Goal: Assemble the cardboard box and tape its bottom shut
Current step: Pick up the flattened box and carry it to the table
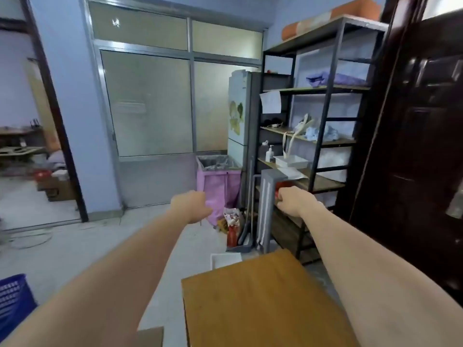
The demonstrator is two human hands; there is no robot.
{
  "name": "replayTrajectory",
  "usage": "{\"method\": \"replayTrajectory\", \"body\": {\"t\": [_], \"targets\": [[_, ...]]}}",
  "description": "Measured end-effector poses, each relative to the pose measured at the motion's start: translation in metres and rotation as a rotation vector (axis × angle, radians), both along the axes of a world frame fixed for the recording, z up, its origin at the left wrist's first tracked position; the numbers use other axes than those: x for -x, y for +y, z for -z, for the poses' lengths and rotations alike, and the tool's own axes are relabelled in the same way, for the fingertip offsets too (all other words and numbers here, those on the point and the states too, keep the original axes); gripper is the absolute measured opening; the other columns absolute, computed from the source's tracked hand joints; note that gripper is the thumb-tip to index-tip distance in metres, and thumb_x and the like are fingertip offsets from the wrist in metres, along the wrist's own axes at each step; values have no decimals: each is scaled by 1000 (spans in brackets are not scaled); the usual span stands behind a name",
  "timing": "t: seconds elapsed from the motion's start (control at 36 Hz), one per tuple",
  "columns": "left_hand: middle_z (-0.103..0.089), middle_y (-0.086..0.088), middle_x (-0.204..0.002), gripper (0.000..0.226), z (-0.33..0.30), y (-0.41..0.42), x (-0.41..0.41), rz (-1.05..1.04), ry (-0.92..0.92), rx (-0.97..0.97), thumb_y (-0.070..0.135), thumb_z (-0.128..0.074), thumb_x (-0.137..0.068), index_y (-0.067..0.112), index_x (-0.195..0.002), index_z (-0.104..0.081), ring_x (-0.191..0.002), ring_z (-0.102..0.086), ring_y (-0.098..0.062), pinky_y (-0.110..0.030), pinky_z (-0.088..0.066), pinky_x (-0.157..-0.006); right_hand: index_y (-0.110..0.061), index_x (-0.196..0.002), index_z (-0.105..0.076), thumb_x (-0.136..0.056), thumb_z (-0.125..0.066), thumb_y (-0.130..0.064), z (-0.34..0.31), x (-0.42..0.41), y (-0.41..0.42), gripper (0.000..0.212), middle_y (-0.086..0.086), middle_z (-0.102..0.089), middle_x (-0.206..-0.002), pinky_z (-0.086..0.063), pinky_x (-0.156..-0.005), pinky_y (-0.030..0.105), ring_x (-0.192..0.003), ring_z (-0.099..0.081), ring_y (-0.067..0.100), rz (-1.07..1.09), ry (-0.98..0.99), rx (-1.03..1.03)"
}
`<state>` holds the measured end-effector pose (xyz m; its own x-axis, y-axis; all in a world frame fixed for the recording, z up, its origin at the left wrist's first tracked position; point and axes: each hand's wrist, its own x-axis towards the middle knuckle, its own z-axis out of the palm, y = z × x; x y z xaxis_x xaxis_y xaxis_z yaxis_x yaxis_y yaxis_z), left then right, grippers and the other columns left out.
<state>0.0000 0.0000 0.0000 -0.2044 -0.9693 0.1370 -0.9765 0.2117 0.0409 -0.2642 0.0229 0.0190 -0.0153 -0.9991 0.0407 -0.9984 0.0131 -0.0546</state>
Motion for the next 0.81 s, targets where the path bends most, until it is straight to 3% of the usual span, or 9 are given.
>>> {"method": "replayTrajectory", "body": {"t": [0.11, 0.22, 0.36, 0.47, 0.58, 0.67, 0.81], "targets": [[-58, -9, -121, 39, 5, -25, -60, -97, -16, 10, 44, -44, -91, 17, -118, -54, -109, -56, -30, -33, -41, -80, -9, -107, -54, -91, -46, -21, 3, -63, -42, 22, 16, -58, -120, -46, -84, 37, -105, -56, 32, -80, 29, -5], [-58, -10, -115, 35, 2, -60, -126, -159, 19, -13, 41, -45, -90, 14, -110, -54, -102, -56, -29, -32, -42, -77, -15, -91, -47, -91, -46, -19, 3, -127, -83, 5, 13, -60, -112, -40, -71, 32, -86, -52, 27, -132, 85, 8], [-58, -9, -108, 31, 5, -95, -213, -200, 68, -37, 39, -45, -90, 13, -104, -52, -88, -52, -28, -33, -43, -76, -8, -114, -57, -93, -44, -13, 1, -213, -131, 25, 13, -59, -121, -43, -77, 33, -105, -58, 31, -155, 120, -18], [-55, -7, -103, 34, 2, -126, -275, -219, 103, -41, 41, -45, -92, 12, -108, -52, -85, -48, -25, -32, -41, -74, -12, -90, -56, -93, -43, -15, 0, -285, -167, 14, 11, -59, -108, -41, -76, 32, -95, -56, 27, -226, 99, -46], [-52, -5, -97, 33, 7, -157, -313, -211, 141, -34, 42, -46, -91, 13, -104, -52, -85, -49, -26, -32, -41, -74, -4, -113, -58, -92, -42, -15, 1, -337, -197, 28, 14, -60, -118, -40, -74, 31, -95, -56, 28, -259, 105, -44], [-52, -5, -96, 31, 21, -181, -330, -186, 102, -58, 43, -45, -91, 14, -100, -50, -84, -47, -25, -32, -40, -73, -4, -108, -58, -91, -43, -13, 4, -364, -218, 25, 15, -61, -114, -40, -71, 33, -84, -50, 25, -271, 143, -72], [-53, -5, -89, 28, 39, -237, -357, -189, 120, -66, 40, -45, -90, 13, -95, -50, -80, -50, -26, -30, -38, -66, -8, -87, -54, -89, -42, -12, 11, -389, -272, 13, 16, -59, -106, -46, -77, 36, -90, -56, 29, -269, 153, -66]]}}
